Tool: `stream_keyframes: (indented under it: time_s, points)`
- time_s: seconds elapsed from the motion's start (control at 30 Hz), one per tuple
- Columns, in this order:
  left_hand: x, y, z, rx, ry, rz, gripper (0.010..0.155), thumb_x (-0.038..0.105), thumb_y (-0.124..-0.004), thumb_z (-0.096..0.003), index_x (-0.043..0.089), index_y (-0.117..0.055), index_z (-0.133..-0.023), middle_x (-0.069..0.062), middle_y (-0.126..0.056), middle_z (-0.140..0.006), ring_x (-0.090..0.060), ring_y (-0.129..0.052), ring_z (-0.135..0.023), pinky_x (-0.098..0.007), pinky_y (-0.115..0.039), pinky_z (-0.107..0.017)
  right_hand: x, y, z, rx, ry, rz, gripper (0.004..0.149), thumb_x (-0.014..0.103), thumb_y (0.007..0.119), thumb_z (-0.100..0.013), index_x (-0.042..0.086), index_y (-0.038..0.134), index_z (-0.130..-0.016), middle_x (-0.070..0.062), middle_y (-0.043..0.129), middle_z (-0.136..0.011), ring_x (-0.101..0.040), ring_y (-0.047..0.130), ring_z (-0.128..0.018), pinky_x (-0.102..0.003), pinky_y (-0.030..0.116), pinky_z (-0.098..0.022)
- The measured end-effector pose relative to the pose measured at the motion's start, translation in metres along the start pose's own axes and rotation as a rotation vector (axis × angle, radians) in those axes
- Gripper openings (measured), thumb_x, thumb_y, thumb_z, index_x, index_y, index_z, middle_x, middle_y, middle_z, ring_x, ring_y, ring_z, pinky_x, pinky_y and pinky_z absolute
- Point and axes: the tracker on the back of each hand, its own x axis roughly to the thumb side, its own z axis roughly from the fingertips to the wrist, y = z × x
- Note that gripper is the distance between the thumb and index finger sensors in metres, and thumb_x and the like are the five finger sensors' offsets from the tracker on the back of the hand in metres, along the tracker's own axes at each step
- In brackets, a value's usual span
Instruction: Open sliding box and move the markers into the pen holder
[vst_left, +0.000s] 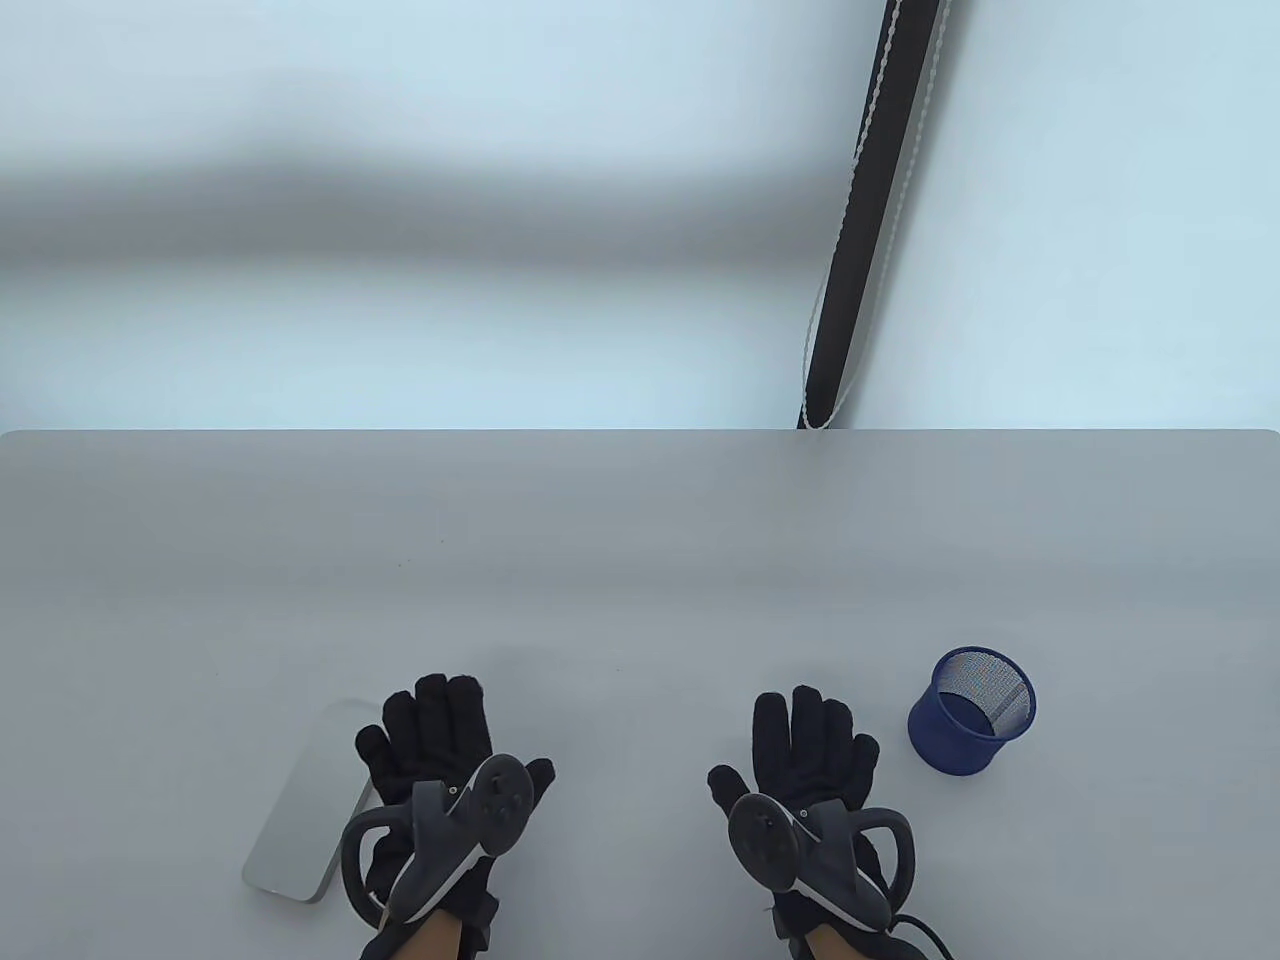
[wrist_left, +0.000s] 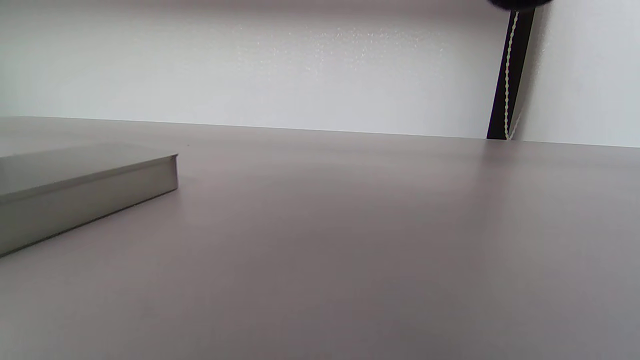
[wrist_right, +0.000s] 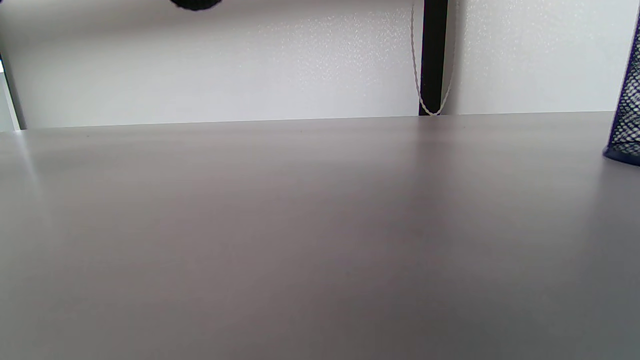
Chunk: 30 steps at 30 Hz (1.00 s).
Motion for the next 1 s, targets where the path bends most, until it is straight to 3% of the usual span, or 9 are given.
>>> stream_keyframes:
  time_s: [0.17, 0.63, 0.87, 1.0]
  points:
    - [-0.022, 0.004, -0.002, -0.005, 0.100, 0.010, 0.113, 0.080, -0.051, -0.0446, 0.005, -0.016, -0.120, -0.029, -0.022, -0.126, -0.060, -0.029, -0.109, -0.074, -0.029, -0.075, -0.001, 0.000, 0.000, 0.016, -0.002, -0.001, 0.078, 0.046, 0.053, -0.067, -0.008, 0.022, -0.115, -0.045, 0.019, -0.111, -0.068, 0.022, -0.098, -0.082, 0.025, -0.063]
    - [-0.079, -0.040, -0.016, -0.361, 0.520, -0.035, 0.121, 0.082, -0.050, -0.0451, -0.009, -0.007, -0.113, -0.042, -0.015, -0.117, -0.066, -0.024, -0.102, -0.073, -0.031, -0.074, 0.001, 0.002, 0.001, 0.055, -0.014, 0.005, 0.078, 0.046, 0.054, -0.067, -0.007, 0.023, -0.116, -0.046, 0.019, -0.111, -0.068, 0.022, -0.098, -0.082, 0.025, -0.063]
    - [-0.097, -0.060, -0.015, -0.520, 0.671, -0.011, 0.109, 0.080, -0.044, -0.0505, -0.008, -0.017, -0.108, -0.038, -0.024, -0.113, -0.058, -0.035, -0.102, -0.067, -0.038, -0.077, 0.000, 0.003, 0.001, 0.067, -0.009, -0.002, 0.078, 0.046, 0.054, -0.067, -0.007, 0.023, -0.116, -0.046, 0.018, -0.111, -0.069, 0.022, -0.098, -0.082, 0.025, -0.062]
    - [-0.096, -0.059, -0.015, -0.479, 0.668, -0.017, 0.091, 0.070, -0.043, -0.0602, -0.003, -0.021, -0.109, -0.033, -0.035, -0.112, -0.050, -0.049, -0.101, -0.064, -0.050, -0.077, 0.000, 0.003, 0.001, 0.074, -0.010, 0.004, 0.079, 0.046, 0.054, -0.067, -0.007, 0.023, -0.116, -0.046, 0.018, -0.111, -0.069, 0.021, -0.098, -0.082, 0.025, -0.062]
